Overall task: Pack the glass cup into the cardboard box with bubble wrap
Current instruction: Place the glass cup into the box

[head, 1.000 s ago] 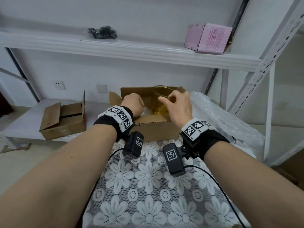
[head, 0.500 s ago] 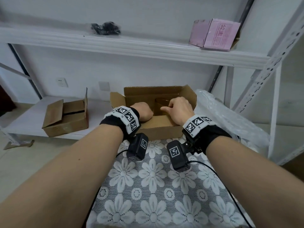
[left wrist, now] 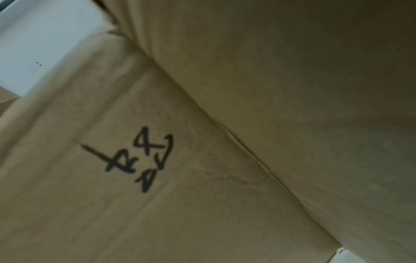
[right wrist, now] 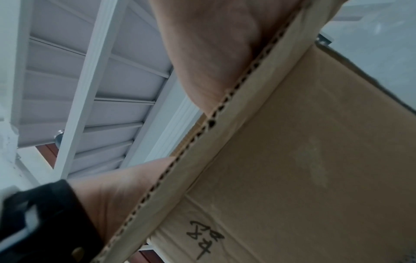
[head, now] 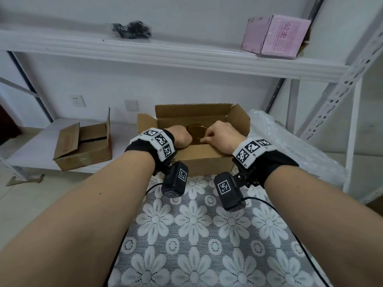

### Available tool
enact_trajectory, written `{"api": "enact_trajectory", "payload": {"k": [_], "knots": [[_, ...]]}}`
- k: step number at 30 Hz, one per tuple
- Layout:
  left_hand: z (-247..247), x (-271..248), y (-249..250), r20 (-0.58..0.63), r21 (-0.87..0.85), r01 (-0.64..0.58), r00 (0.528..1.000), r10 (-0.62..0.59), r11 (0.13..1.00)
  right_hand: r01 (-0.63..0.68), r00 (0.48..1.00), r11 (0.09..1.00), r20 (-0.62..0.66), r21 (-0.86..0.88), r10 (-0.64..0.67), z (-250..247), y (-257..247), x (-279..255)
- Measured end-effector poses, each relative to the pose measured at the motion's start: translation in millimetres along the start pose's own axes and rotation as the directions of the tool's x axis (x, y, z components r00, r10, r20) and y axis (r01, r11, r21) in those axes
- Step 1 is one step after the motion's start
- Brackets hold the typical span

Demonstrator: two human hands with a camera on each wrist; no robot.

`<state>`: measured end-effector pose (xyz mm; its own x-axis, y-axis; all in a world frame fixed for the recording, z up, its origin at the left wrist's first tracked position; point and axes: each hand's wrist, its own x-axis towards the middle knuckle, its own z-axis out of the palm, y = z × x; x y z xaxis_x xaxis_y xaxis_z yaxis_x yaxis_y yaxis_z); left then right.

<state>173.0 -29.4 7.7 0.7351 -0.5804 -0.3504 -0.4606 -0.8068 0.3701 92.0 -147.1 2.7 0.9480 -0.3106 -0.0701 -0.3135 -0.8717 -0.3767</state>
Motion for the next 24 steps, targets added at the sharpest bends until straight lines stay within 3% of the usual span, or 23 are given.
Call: {"api": "enact_trajectory", "payload": {"k": [4,7,14,17,19,24], "knots": [[3.0,7.4,-5.5,-0.126,-0.183,0.002,0.992,-0.025,0.983,-0.035,0.994,0.999,0.103,-0.04,0.039,-0.9,-1.8,4.8],[7.9,8.4,-7.4,-0.219,-0.229,-0.104,0.974,0.053,0.968,-0.042,0.992,0.996,0.118,-0.073,0.051,2.0,-2.2,4.1],[2.8,8.9,-8.5,-0.118,-0.104,-0.008,0.993,-0.004,0.995,0.001,0.993,1.0,0.116,-0.006,0.0,5.6,1.2,3.4],[2.4,7.6,-7.6,-0.132,-0.117,0.003,0.991,-0.018,0.993,0.014,0.992,1.0,0.124,0.011,-0.015,5.5,4.3,4.6],[2.4,4.6,-7.6,-0.151,-0.155,-0.015,0.988,-0.009,0.988,0.029,0.997,1.0,0.076,-0.004,-0.028,7.4,7.1,4.3],[0.0,0.4,-9.8,-0.141,-0.179,-0.025,0.99,-0.001,0.984,0.027,0.975,0.999,-0.223,0.039,-0.018,16.2,8.7,-3.1]]}}
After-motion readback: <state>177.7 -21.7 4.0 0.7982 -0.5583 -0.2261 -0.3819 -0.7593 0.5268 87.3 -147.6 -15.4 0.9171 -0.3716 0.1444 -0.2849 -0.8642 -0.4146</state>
